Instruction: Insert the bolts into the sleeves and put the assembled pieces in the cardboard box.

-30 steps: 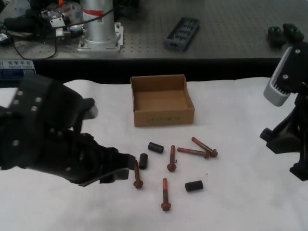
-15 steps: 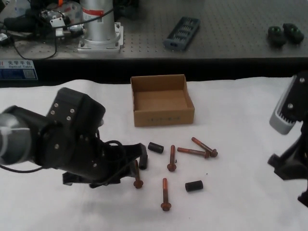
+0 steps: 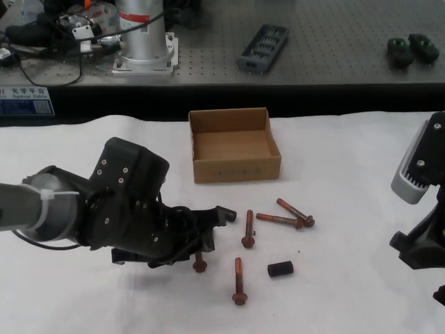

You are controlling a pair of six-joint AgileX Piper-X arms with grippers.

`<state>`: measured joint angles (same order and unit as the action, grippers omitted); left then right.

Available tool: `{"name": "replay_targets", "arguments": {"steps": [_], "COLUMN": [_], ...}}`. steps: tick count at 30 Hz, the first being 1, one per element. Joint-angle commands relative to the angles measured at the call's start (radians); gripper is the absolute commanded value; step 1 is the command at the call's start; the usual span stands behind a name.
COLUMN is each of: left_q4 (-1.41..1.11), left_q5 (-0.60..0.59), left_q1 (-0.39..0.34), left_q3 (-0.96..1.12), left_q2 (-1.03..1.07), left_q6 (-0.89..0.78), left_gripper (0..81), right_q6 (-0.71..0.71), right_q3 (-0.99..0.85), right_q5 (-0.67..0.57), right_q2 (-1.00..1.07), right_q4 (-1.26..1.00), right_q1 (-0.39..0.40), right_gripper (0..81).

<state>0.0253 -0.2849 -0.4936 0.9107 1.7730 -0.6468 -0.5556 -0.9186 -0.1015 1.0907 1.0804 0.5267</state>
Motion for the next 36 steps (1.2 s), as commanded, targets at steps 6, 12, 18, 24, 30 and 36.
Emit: {"name": "replay_targets", "arguments": {"steps": [6,12,18,24,30,36], "left_q4": [0.003,0.003,0.003,0.003,0.005,0.078], "left_q5": [0.01,0.01,0.012,0.012,0.012,0.012], "left_q1": [-0.003,-0.003,-0.003,-0.003,-0.003,-0.003], "left_q3": [0.024,0.024,0.024,0.024,0.024,0.024], "left_q2": [0.032,0.059,0.09,0.103,0.103,0.104], "left_q6": [-0.003,0.012,0.019,0.024,0.059,0.072], "left_gripper": [33.0,33.0,32.3,19.7,10.0,9.5], "right_q6": [0.002,0.002,0.002,0.002,0.002,0.002], "right_q3": [-0.001,-0.001,-0.001,-0.001,-0.001,-0.001], "right_q5": [-0.014,-0.014,-0.014,-0.014,-0.014,-0.002], "right_q2": [-0.014,-0.014,-0.014,-0.014,-0.014,-0.014], "right_q4": [-0.002,-0.017,-0.018,-0.018,-0.024,-0.036], "right_q1": [0.003,0.003,0.003,0.003,0.003,0.003], "right_gripper": [2.9,2.9,2.9,2.9,2.9,2.9]}}
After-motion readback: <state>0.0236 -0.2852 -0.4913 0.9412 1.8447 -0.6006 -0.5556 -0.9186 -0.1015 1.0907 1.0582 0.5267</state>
